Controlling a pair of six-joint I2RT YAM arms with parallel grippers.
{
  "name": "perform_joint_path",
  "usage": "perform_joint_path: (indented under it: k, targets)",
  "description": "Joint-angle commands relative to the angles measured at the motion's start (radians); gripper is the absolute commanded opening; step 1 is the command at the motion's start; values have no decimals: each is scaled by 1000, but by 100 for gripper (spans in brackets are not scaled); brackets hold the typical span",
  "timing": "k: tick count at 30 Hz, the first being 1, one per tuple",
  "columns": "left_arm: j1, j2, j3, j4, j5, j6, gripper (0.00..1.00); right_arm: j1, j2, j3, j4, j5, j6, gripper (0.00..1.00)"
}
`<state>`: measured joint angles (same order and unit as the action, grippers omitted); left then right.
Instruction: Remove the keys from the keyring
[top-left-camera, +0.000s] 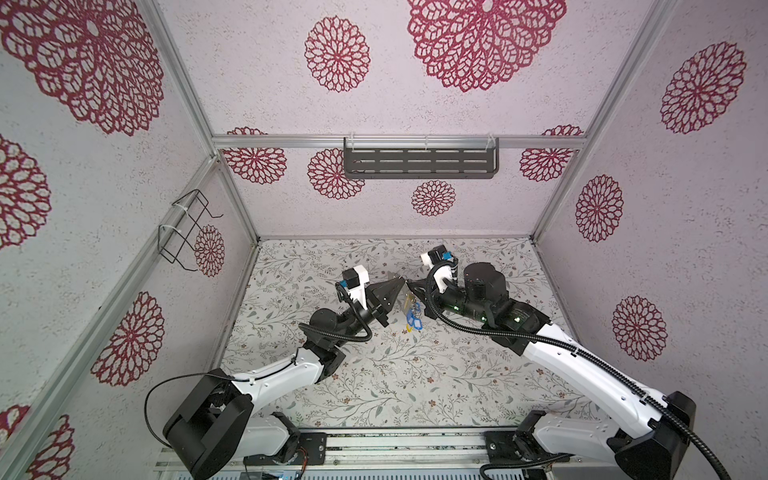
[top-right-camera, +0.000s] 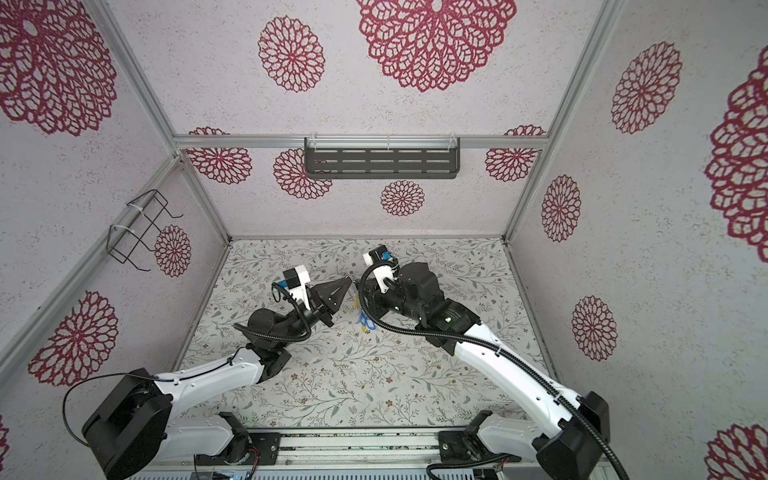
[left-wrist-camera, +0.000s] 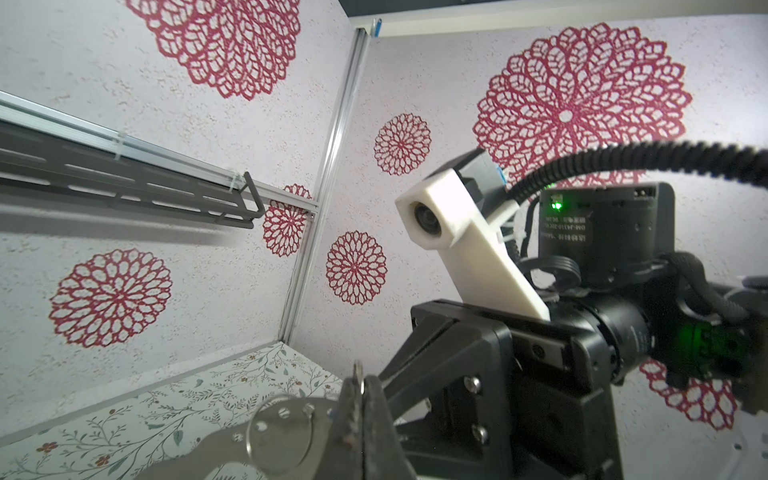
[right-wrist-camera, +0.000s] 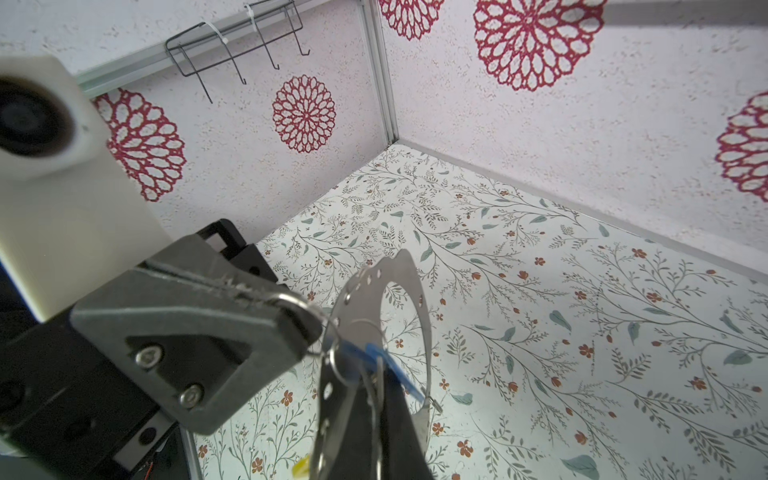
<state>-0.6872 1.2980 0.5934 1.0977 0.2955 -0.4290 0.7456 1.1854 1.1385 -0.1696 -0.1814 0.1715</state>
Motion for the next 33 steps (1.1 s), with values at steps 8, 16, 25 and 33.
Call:
perform_joint_path:
  k: [8, 16, 25, 33]
  targets:
    - [-46, -210, 106, -576, 128, 755, 0, -97, -73, 19, -179, 135, -63, 0]
    - [-91, -214, 124, -781, 12, 1024, 0, -98, -104, -4, -159, 138, -63, 0]
    - [-105, -202, 103, -825, -30, 1086, 0, -97, -112, 42, -178, 142, -79, 0]
    - [-112, -176, 92, -836, -71, 1098, 0, -95, -127, 95, -194, 104, -73, 0]
